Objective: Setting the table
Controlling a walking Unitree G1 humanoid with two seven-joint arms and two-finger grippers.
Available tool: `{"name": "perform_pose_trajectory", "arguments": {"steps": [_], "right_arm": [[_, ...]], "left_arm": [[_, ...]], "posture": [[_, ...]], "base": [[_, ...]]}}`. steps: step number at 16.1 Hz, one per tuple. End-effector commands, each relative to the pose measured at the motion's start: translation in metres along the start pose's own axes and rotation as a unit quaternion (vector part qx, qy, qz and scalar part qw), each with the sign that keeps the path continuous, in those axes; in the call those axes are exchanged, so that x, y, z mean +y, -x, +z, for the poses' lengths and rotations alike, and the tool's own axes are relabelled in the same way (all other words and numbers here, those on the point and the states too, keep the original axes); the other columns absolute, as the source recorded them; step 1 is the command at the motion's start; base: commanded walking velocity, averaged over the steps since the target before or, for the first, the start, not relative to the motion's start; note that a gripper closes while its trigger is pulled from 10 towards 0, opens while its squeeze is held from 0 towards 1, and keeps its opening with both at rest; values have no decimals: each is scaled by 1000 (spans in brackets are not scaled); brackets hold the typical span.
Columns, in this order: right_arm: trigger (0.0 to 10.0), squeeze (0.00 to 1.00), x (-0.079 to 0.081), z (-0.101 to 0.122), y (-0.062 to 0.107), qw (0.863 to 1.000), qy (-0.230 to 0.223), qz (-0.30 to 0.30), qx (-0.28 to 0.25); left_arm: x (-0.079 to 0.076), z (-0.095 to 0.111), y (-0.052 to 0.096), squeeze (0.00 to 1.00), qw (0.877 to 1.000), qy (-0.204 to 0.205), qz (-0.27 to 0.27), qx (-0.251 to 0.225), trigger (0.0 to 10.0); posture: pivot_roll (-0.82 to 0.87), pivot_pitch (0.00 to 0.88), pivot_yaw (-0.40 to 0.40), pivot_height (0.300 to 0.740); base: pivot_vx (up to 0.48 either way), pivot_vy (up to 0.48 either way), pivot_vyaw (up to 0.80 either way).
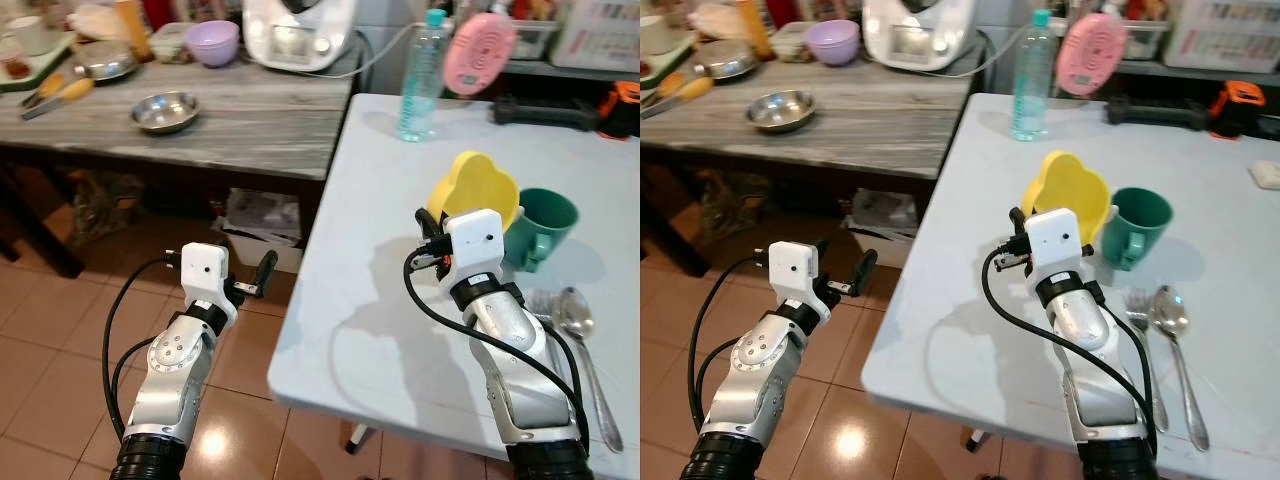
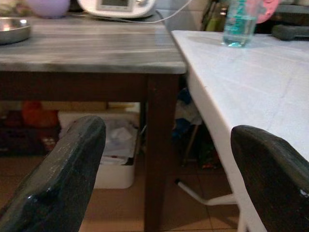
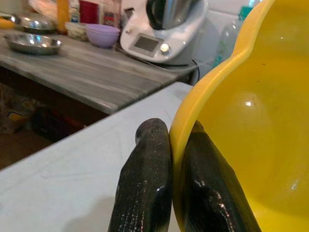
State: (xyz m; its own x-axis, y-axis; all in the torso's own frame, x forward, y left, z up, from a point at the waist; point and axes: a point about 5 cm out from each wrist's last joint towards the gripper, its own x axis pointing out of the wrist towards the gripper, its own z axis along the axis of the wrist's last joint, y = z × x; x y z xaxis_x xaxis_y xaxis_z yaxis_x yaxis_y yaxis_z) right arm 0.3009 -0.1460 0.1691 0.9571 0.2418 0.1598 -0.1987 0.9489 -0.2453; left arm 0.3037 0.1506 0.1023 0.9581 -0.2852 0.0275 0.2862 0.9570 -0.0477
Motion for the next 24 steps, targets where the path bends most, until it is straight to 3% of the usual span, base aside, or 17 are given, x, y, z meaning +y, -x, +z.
{"name": "perform_pose_trajectory", "arguments": {"steps": [1, 24], "right_arm": [[10000, 0, 0, 5, -3, 1000, 5, 5, -13], [10000, 0, 2, -3, -4, 1000, 8, 1, -6]], "left_arm": [[3, -1, 2, 0, 1000, -8, 3, 3, 10000], [-4, -6, 4, 0, 999, -32, -18, 8, 10000]], "posture": [[-42, 57, 41, 740], [-34, 61, 47, 740]], "base": [[0, 326, 0], [0, 341, 0]]}}
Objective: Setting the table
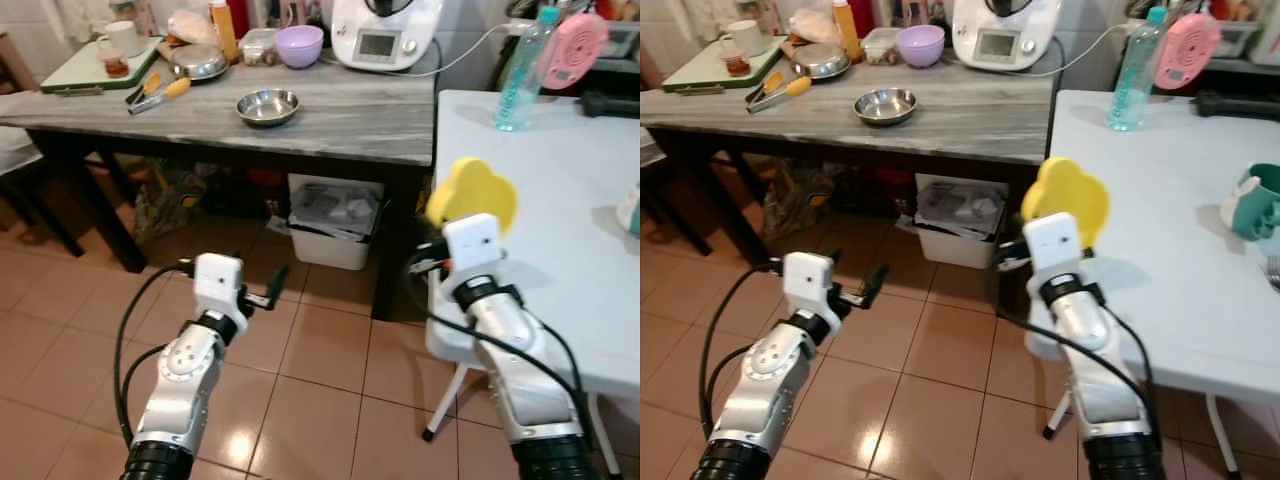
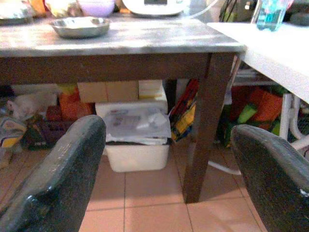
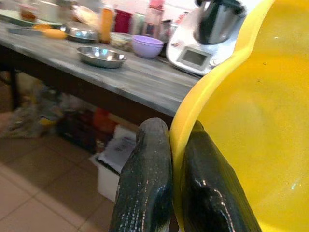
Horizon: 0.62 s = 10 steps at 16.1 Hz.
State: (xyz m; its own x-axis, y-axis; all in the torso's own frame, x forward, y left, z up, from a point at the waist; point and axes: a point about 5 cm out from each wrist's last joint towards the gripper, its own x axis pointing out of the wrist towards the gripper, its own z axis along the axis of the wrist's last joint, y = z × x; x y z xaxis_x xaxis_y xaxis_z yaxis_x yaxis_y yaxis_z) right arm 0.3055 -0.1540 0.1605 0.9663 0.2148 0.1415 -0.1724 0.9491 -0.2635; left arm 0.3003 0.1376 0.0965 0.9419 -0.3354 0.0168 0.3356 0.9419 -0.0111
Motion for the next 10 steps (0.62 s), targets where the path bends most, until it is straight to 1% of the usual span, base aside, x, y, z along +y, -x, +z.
{"name": "perform_pose_trajectory", "arguments": {"steps": [1, 5, 10], "right_arm": [[10000, 0, 8, 8, -3, 1000, -4, 12, -18], [10000, 0, 11, 7, -3, 1000, -5, 14, -19], [10000, 0, 10, 7, -3, 1000, -3, 10, -20]], "left_arm": [[8, 0, 4, 0, 1000, -14, 8, 2, 10000], [3, 1, 1, 0, 1000, -13, 4, -1, 10000], [-1, -1, 0, 0, 1000, -14, -2, -1, 10000]], "posture": [[-34, 61, 47, 740], [-34, 64, 50, 740], [-37, 64, 56, 740]], "base": [[0, 480, 0], [0, 480, 0], [0, 480, 0]]}}
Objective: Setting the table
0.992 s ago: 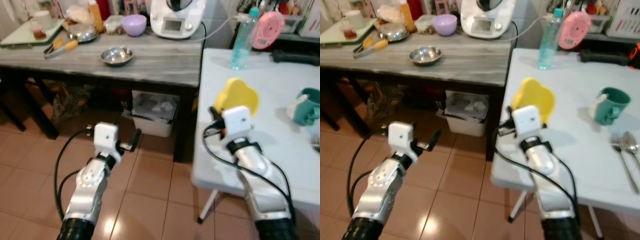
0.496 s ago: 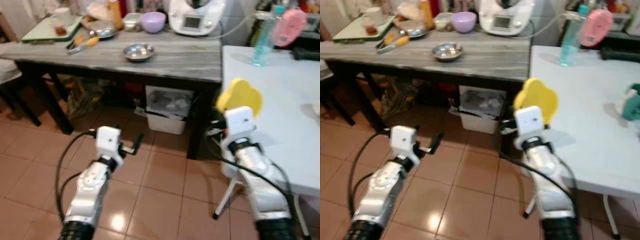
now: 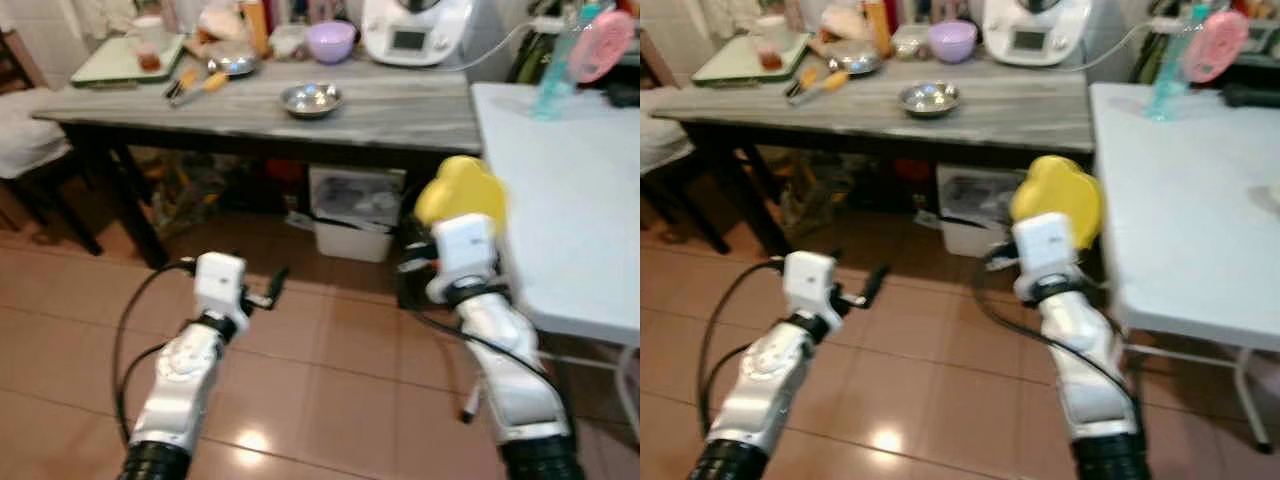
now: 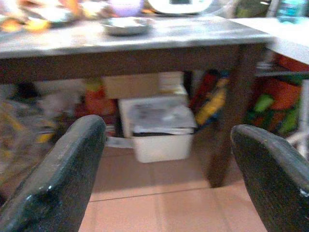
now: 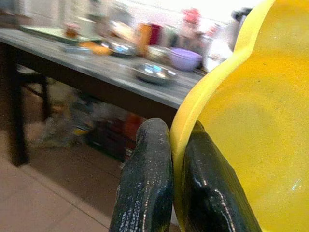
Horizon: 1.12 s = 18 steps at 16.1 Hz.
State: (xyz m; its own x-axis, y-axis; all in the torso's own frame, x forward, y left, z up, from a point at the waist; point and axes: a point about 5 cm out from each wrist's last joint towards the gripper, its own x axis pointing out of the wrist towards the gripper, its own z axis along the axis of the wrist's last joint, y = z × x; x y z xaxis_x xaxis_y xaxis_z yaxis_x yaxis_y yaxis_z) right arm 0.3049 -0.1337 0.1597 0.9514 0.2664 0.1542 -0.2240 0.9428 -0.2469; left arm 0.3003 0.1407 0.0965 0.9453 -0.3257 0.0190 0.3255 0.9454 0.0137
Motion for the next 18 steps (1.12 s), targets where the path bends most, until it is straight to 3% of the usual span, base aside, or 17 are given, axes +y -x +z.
{"name": "perform_pose_trajectory", "arguments": {"steps": [1, 10, 18], "right_arm": [[10000, 0, -10, 3, 1, 1000, 11, -16, -6], [10000, 0, -10, 4, 0, 1000, 20, -10, -12], [10000, 0, -8, 5, 0, 999, 30, -2, -16]], "left_arm": [[-5, -1, -2, 0, 1000, 0, -7, -1, 10000], [-1, 5, -3, 0, 1000, 17, 3, -23, 10000], [-6, 5, -6, 0, 999, 18, -6, -28, 10000]], "posture": [[-37, 64, 56, 740], [-43, 51, 50, 740], [-48, 47, 52, 740]], "base": [[0, 480, 0], [0, 45, 0], [331, 0, 0]]}}
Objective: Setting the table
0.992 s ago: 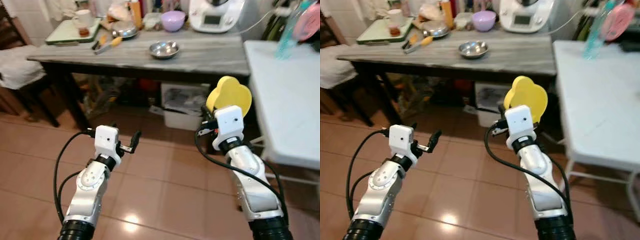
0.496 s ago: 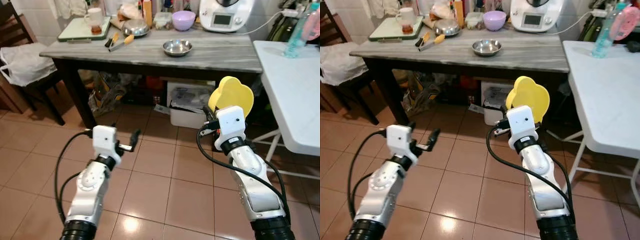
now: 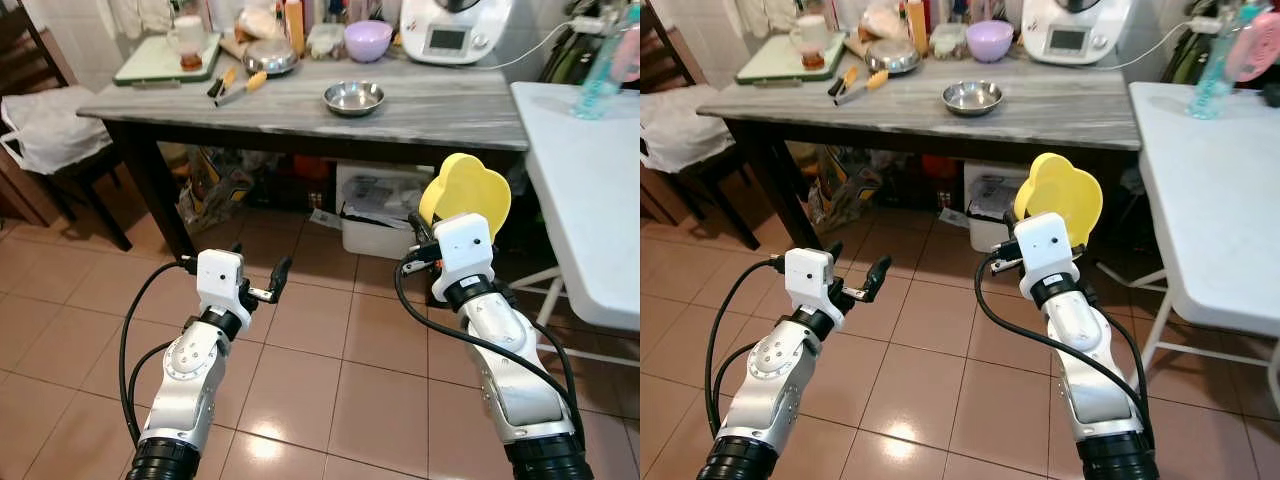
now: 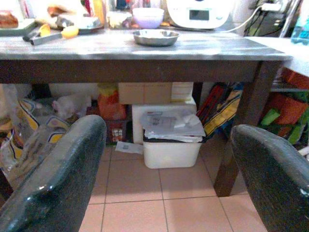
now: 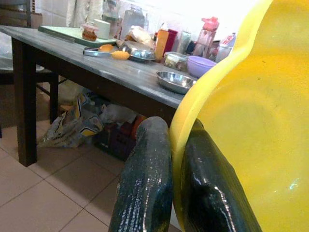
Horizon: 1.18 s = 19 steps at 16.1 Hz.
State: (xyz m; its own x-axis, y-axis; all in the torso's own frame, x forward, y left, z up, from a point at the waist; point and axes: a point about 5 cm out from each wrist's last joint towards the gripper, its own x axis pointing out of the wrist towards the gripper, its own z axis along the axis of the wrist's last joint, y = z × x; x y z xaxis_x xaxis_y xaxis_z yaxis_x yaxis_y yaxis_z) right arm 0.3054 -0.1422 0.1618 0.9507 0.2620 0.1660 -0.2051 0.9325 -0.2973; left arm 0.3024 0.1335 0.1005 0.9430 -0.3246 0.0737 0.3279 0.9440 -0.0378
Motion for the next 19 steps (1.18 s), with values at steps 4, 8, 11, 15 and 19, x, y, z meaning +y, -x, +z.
{"name": "perform_pose_trajectory", "arguments": {"steps": [4, 8, 11, 15, 19], "right_arm": [[10000, 0, 2, 5, -1, 1000, 5, 3, -13], [10000, 0, 1, 5, -2, 1000, 4, 0, -14], [10000, 0, 1, 5, -2, 1000, 6, -3, -15], [10000, 0, -1, 5, -1, 1000, 7, -7, -15], [10000, 0, -2, 5, 0, 1000, 8, -9, -14]], "left_arm": [[-1, 1, -2, 0, 1000, -5, -9, -1, 10000], [-3, 3, -3, 0, 1000, -5, -15, -4, 10000], [-3, 3, -3, 0, 1000, -6, -19, -3, 10000], [-5, 3, -4, 0, 1000, -6, -24, -2, 10000], [-9, 3, -4, 0, 1000, -6, -28, -3, 10000]], "posture": [[-47, 48, 54, 740], [-45, 47, 59, 740], [-47, 47, 65, 740], [-48, 47, 67, 740], [-52, 50, 63, 740]], "base": [[335, 0, 0], [338, 0, 0], [337, 0, 138], [338, 0, 338], [339, 0, 0]]}}
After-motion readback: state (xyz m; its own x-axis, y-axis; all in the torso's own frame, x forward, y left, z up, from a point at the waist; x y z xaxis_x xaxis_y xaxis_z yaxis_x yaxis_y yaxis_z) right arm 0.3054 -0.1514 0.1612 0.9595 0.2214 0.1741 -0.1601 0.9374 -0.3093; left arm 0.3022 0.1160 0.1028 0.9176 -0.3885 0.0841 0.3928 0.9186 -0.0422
